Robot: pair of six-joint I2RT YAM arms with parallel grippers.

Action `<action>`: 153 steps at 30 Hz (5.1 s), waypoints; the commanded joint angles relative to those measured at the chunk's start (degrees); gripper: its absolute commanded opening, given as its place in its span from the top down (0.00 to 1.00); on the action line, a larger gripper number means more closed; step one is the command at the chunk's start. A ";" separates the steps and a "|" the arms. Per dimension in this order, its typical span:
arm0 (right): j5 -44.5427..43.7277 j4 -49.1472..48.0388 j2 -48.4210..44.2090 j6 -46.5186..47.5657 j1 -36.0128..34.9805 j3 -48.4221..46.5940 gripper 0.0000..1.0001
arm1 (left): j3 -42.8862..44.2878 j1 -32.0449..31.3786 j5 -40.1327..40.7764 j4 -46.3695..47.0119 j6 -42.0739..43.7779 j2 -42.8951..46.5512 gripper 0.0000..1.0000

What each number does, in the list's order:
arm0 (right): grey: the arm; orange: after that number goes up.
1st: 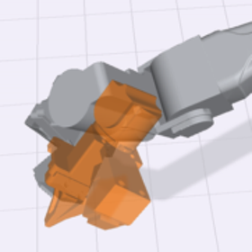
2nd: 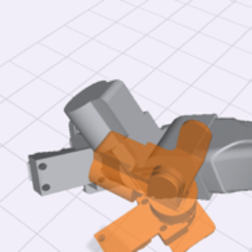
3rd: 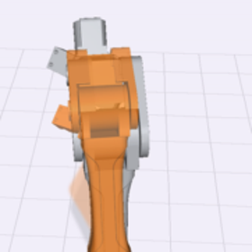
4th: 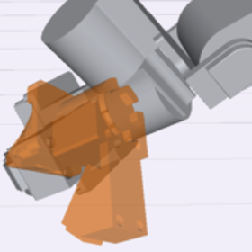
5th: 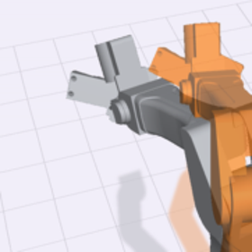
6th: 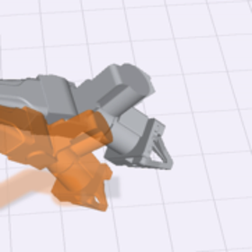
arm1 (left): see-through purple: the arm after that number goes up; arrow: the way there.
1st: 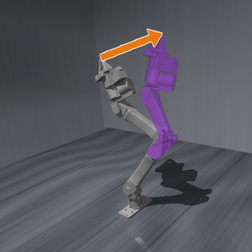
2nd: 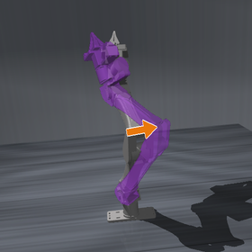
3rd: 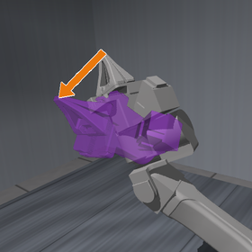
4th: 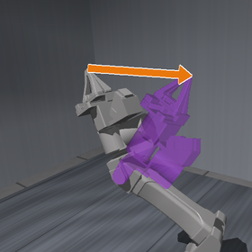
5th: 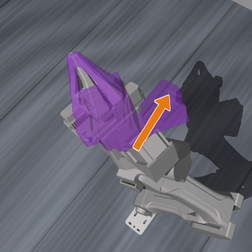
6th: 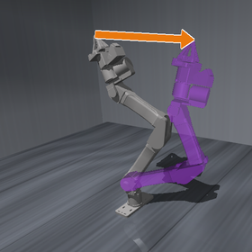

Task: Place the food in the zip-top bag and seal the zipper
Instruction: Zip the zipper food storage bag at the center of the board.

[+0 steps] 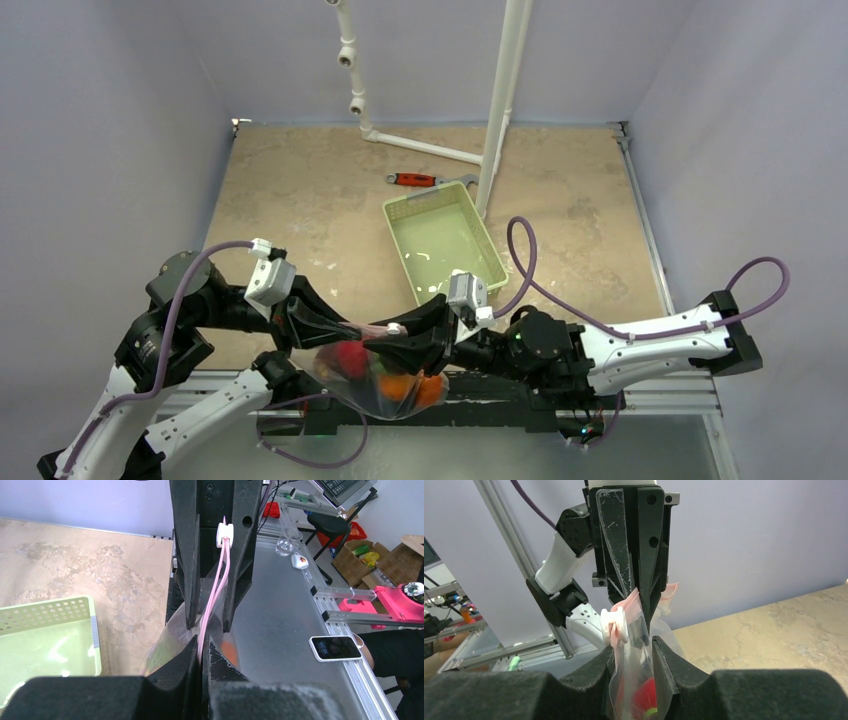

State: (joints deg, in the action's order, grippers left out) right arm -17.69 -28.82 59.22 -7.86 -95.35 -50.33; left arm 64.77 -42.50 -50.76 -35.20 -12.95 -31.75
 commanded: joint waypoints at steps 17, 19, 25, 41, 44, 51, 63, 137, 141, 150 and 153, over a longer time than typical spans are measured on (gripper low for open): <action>2.53 -5.11 -1.04 2.50 -0.19 -1.31 1.00 | -0.85 -0.05 -1.89 3.72 -0.88 -0.06 0.91; 2.59 -4.45 -1.42 2.33 -0.19 -1.47 1.00 | -0.11 -0.08 -1.06 1.61 0.11 -0.23 0.75; 1.90 -1.97 -1.53 1.48 -0.19 -1.66 1.00 | 2.98 -0.08 1.30 -2.43 3.23 -0.51 0.49; -1.38 4.32 1.50 -2.97 -0.19 -2.93 1.00 | 1.78 -0.12 0.29 11.51 -4.44 -2.52 0.43; -2.79 4.96 1.68 -3.45 -0.19 -3.16 1.00 | 0.87 -0.11 -1.53 13.07 -5.29 -2.85 0.45; -4.52 8.94 3.59 -6.61 1.28 -5.85 1.00 | -2.75 -0.09 -3.98 14.33 -5.60 -3.18 0.48; -3.99 10.27 4.75 -7.59 2.86 -7.21 1.00 | -3.95 -0.06 -3.94 12.54 -3.53 -3.68 0.53; -12.80 11.08 -6.22 -9.49 4.24 -0.38 1.00 | -2.68 -0.05 14.05 -12.70 1.54 3.36 1.00; -12.52 11.43 -6.49 -9.28 4.27 -0.55 1.00 | -2.85 -0.13 14.05 -11.54 0.52 3.68 1.00; -2.04 17.14 -8.08 -6.14 4.29 -4.51 0.45 | -3.07 -0.10 11.63 -9.73 1.81 1.78 1.00; -0.91 21.21 -6.12 -5.96 4.30 -6.85 0.37 | -2.86 -0.08 10.74 -9.00 2.12 1.78 1.00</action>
State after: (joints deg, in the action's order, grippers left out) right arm -22.70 -11.97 51.90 -15.22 -91.11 -52.36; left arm 60.82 -42.50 -38.15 -46.00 -11.16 -29.47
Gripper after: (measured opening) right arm 0.592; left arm 0.059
